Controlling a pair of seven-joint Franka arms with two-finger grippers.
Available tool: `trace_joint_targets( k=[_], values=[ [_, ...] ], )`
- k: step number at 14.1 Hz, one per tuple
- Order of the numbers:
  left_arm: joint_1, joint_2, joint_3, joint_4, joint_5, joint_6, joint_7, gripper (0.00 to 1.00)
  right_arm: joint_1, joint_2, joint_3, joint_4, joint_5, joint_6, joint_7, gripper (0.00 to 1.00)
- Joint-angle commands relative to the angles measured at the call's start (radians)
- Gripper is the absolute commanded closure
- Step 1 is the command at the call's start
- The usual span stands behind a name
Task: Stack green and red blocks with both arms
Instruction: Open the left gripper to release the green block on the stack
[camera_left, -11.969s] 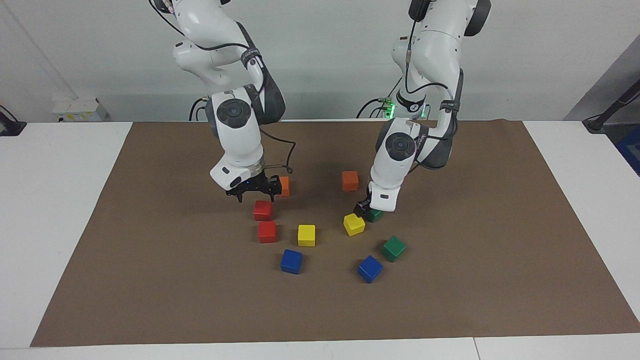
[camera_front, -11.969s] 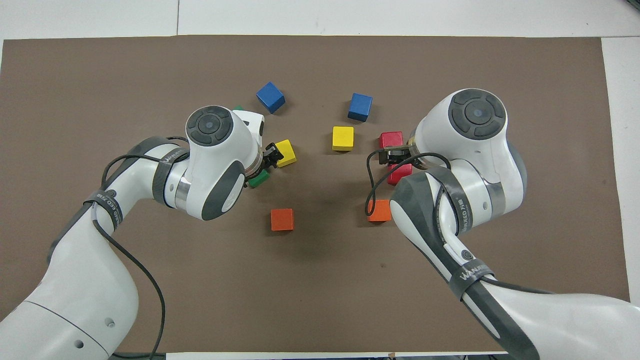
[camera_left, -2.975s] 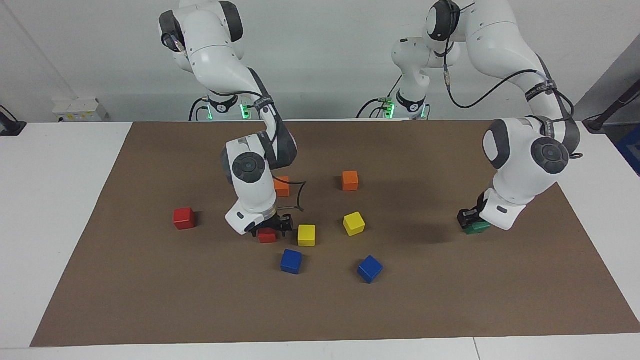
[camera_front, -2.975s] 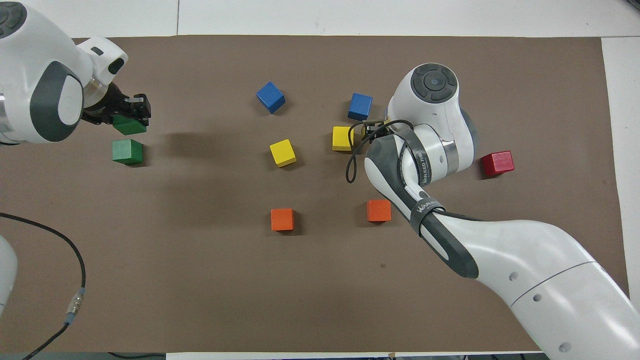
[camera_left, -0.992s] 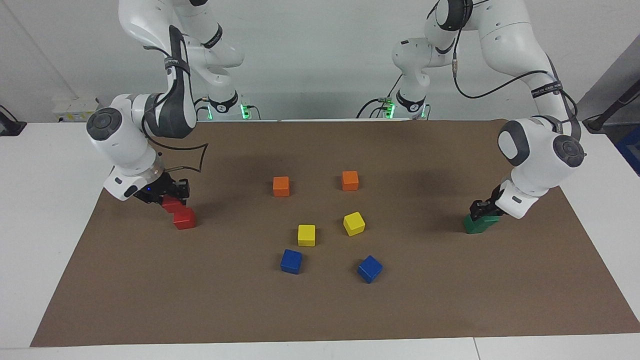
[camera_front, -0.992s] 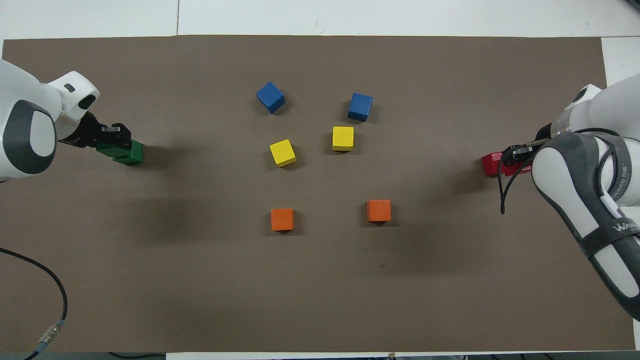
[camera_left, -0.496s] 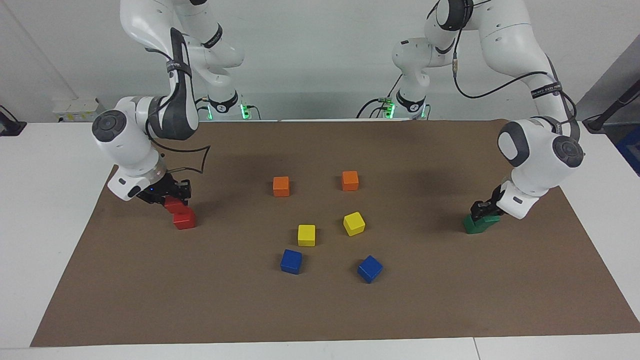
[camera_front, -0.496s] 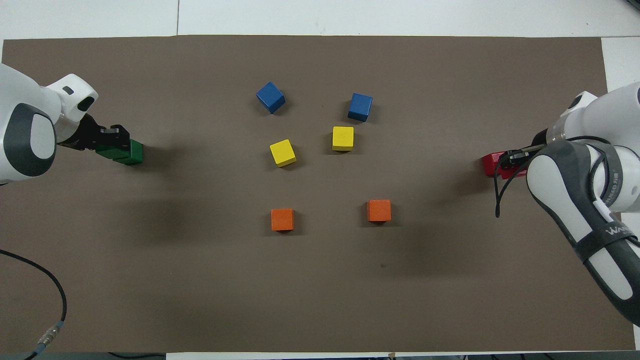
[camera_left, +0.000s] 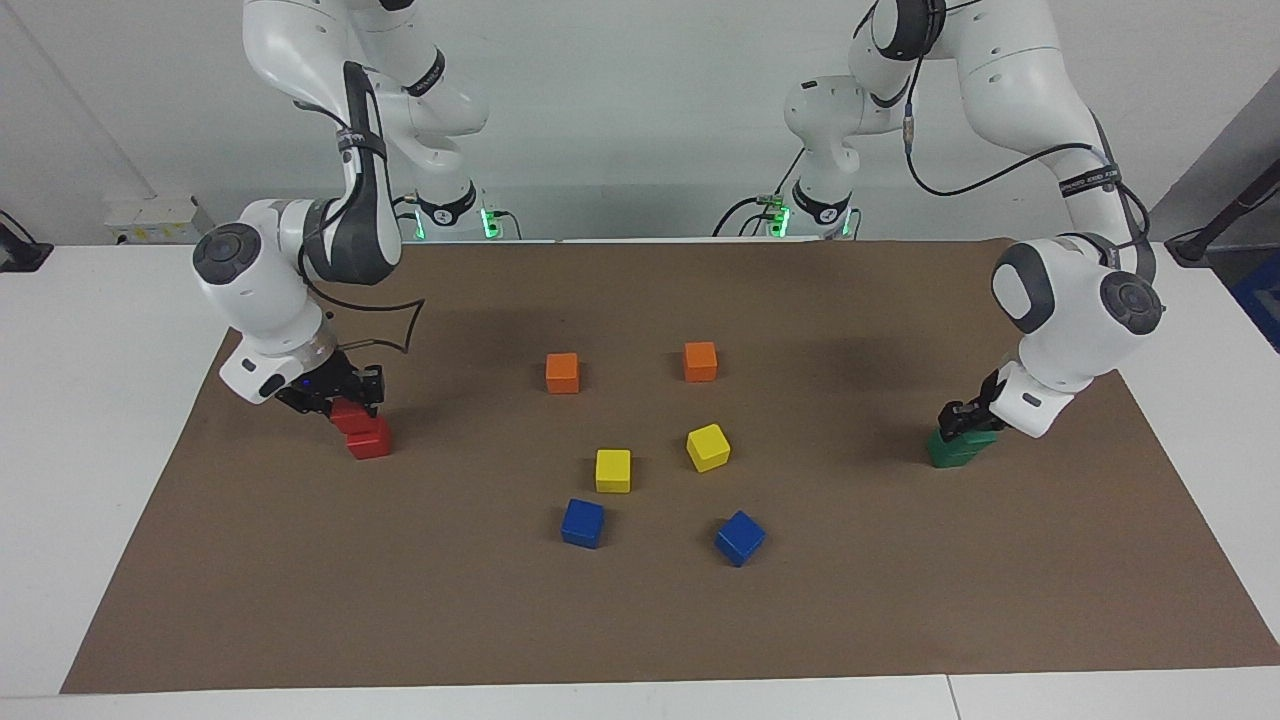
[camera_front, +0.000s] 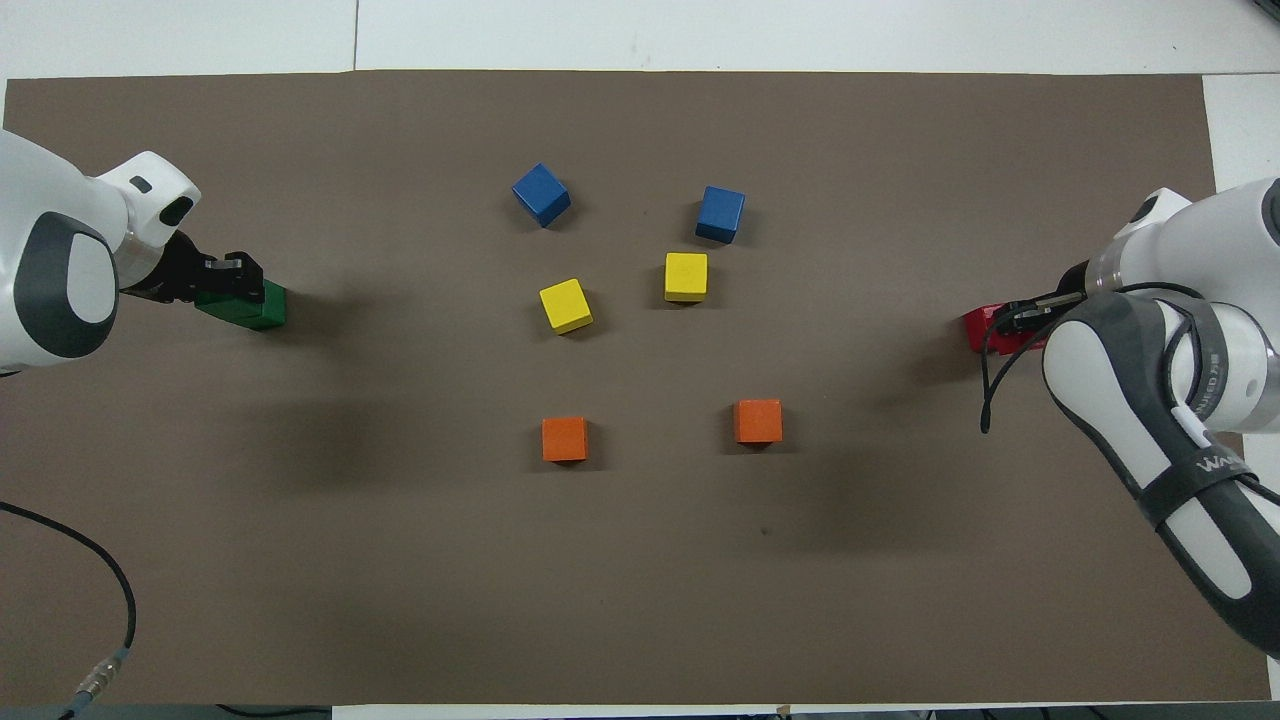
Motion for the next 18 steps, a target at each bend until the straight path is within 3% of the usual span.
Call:
trace_joint_targets(
  k=[1,3,4,5,6,14,18],
  values=[
    [-0.007,-0.043,0.003,-0.059,-0.002,0.033,-0.012,1.00,-0.016,-0.009,0.012,-0.017,0.006,0.020,-0.027,1.00],
    [-0.007,-0.043,0.003,-0.062,-0.002,0.036,-0.012,1.00,-0.014,-0.007,0.012,-0.017,0.006,0.033,-0.024,1.00],
    [-0.007,-0.043,0.003,-0.062,-0.002,0.039,-0.014,0.81,-0.014,-0.004,0.012,-0.017,0.006,0.043,-0.026,1.00],
    [-0.009,-0.043,0.003,-0.067,-0.002,0.046,-0.015,0.25,-0.016,0.007,0.012,-0.017,0.006,0.048,-0.027,1.00],
    [-0.007,-0.043,0.003,-0.070,-0.002,0.053,-0.014,0.00,-0.016,0.010,0.012,-0.017,0.006,0.051,-0.027,1.00],
    [-0.007,-0.051,0.003,-0.055,-0.002,0.033,-0.012,0.00,-0.010,0.010,0.012,-0.017,0.006,0.056,-0.018,1.00],
    [-0.007,-0.141,0.003,-0.038,0.013,-0.067,-0.011,0.00,-0.010,0.010,0.012,-0.017,0.006,0.054,-0.018,1.00]
  ],
)
